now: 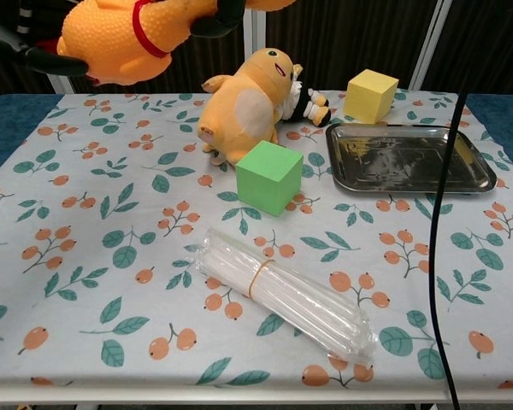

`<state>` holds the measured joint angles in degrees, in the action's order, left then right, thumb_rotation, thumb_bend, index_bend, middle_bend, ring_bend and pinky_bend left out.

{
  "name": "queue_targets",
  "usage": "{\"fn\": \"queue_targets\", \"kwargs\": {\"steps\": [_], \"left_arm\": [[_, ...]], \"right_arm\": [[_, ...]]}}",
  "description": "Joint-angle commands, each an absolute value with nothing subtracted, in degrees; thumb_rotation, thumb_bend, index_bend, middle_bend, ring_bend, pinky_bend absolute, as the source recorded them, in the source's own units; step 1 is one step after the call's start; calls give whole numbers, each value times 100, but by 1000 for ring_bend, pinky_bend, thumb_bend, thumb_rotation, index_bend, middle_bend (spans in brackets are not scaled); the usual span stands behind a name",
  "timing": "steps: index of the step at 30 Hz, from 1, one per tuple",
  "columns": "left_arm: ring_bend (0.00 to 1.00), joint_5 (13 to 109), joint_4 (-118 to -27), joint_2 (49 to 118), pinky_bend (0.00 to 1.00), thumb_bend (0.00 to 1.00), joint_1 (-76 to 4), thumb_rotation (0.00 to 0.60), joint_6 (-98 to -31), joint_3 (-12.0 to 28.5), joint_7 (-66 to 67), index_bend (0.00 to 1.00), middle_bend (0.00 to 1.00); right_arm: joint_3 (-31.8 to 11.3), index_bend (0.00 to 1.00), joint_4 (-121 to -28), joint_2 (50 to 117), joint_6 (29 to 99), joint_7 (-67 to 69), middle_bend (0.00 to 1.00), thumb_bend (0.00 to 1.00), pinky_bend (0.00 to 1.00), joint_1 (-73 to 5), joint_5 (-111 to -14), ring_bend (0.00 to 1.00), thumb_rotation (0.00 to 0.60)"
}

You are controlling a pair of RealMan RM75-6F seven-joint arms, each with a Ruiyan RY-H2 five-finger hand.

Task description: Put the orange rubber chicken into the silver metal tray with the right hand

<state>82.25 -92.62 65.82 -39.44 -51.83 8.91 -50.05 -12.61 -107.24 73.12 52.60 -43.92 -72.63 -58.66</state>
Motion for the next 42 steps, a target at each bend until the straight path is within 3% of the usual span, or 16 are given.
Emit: {"fn": "queue_targets", "kwargs": {"steps": [1,6,10,21,23,25,27,31,34,42], "left_arm": [[514,8083,-9280,6633,396,379,-3925,600,-5181,925,-4865,644,639],[679,7757,-9316,6703,500,515,-3897,600,-5128,969,-4566,799,804],[761,7365,-9351,6713,576,580,-3908,600,-4961,1029,-4329,868,878],[837,6863,-9430,6809,611,626,-3780,600,-5056,1195,-3829,954,972],[799,6867,-9451,6834,609,625,-3710,600,-5163,1222,-3818,901,926],[702,6922,-9496,6817,583,595,-3638,600,-5226,1223,-3858,753,820],[537,7032,-9535,6760,479,511,-3583,600,-5212,1200,-3963,533,636],[217,7300,-9491,6682,283,363,-3451,600,-5323,1146,-4114,286,298],[127,7509,-9396,6682,229,301,-3312,600,-5584,1062,-3947,230,181],[119,7678,-9296,6666,225,290,-2910,600,-6292,880,-3078,226,168]], "right_arm": [[-1256,973,-10722,7320,5272,-4399,813,279,1000,-7264,-5869,786,600],[-1239,973,-10731,7333,5306,-4399,813,279,1000,-7252,-5890,786,600],[-1214,973,-10812,7343,5340,-4427,813,279,1000,-7243,-5975,786,600],[-1196,973,-10895,7368,5422,-4537,813,279,1000,-7234,-5993,786,600],[-1185,973,-10881,7350,5443,-4531,813,280,1000,-7208,-5988,787,600],[-1177,973,-10861,7314,5470,-4498,813,279,1000,-7168,-5991,787,600],[-1180,973,-10833,7258,5500,-4412,813,279,1000,-7107,-6001,786,600],[-1187,973,-10787,7086,5560,-4124,813,280,1000,-6936,-6102,786,600],[-1150,973,-10763,6907,5636,-3806,813,280,1000,-6732,-6338,787,600],[-907,973,-10669,6349,5967,-2435,813,280,1000,-5908,-7169,786,600]]}}
